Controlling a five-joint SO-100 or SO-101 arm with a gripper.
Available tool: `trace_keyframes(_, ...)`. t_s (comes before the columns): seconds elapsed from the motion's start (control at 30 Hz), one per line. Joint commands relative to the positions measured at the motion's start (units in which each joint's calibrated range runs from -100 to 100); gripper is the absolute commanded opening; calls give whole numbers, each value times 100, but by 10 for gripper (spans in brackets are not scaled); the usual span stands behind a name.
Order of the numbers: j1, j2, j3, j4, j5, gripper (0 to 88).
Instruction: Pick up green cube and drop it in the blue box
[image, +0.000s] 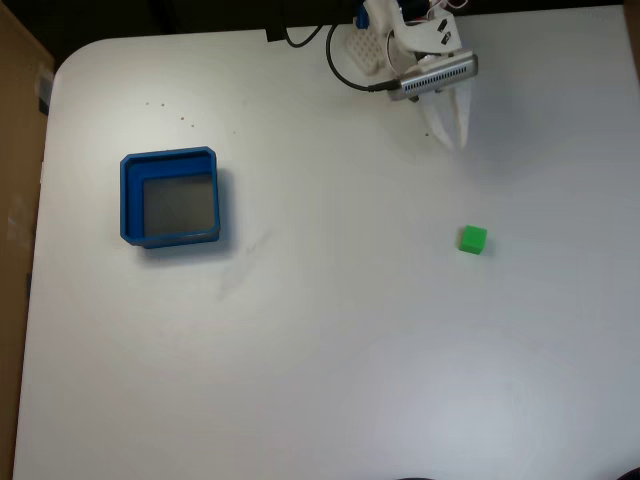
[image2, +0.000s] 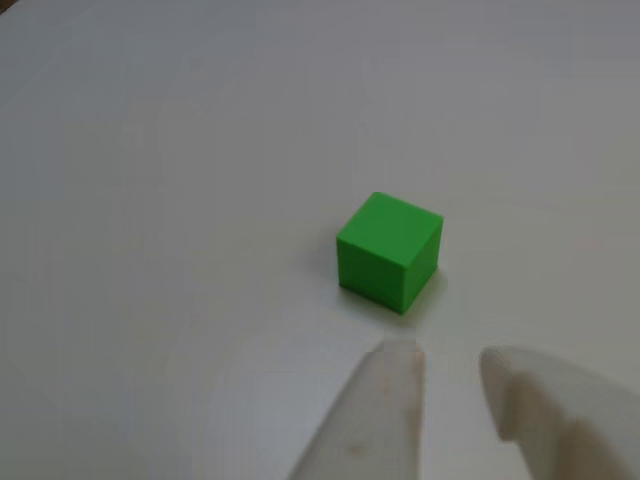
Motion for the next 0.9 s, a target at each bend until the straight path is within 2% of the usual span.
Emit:
trace_keyframes(0.0, -32, 228, -281, -145, -20, 23)
trace_keyframes(0.87, -54, 3597, -3551, -145, -20, 22)
